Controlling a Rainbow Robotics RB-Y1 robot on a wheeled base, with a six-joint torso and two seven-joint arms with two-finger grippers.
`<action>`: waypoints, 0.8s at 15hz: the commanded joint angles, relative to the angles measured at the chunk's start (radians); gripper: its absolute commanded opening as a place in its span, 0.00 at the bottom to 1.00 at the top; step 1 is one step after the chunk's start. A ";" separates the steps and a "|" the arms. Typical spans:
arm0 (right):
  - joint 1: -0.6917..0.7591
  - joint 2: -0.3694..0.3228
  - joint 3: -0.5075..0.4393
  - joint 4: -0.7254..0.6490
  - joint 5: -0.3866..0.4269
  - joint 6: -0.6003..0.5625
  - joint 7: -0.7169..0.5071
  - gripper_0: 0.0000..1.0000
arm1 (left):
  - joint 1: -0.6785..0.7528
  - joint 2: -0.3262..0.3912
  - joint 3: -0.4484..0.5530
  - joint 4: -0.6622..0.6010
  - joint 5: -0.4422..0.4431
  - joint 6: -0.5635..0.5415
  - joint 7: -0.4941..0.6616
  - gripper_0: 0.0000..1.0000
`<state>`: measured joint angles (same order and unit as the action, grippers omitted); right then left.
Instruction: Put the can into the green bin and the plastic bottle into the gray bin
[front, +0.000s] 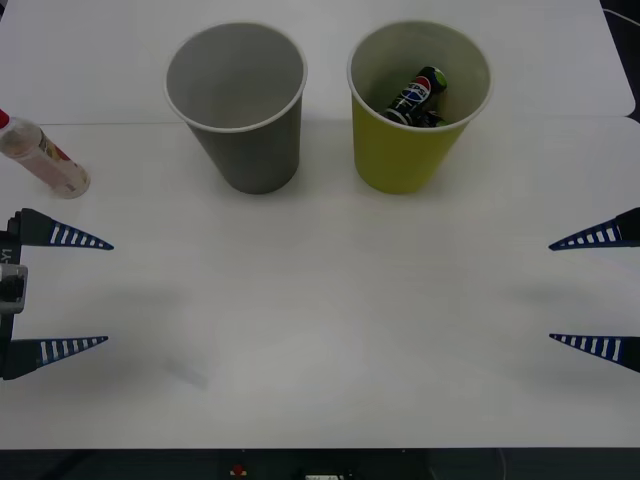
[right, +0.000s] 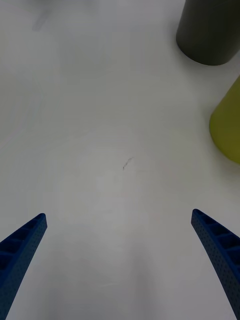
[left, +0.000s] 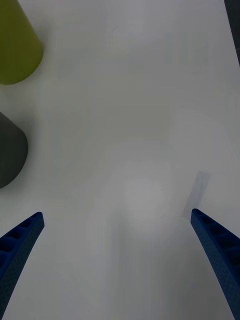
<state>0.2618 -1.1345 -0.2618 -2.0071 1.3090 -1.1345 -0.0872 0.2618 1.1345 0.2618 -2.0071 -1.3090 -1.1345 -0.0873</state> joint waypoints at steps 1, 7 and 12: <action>0.000 0.000 0.000 0.000 0.000 0.000 0.000 1.00 | 0.000 0.000 0.000 0.000 0.000 0.000 0.000 1.00; 0.000 0.000 0.000 0.000 0.000 0.000 0.000 1.00 | 0.005 0.013 0.030 -0.027 -0.004 0.067 0.018 1.00; 0.000 0.000 0.000 0.000 0.000 0.000 0.000 1.00 | 0.017 0.002 -0.010 -0.036 -0.004 0.179 0.195 1.00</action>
<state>0.2618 -1.1345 -0.2618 -2.0071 1.3090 -1.1345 -0.0873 0.2720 1.1436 0.2580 -2.0407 -1.3132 -0.9772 0.0832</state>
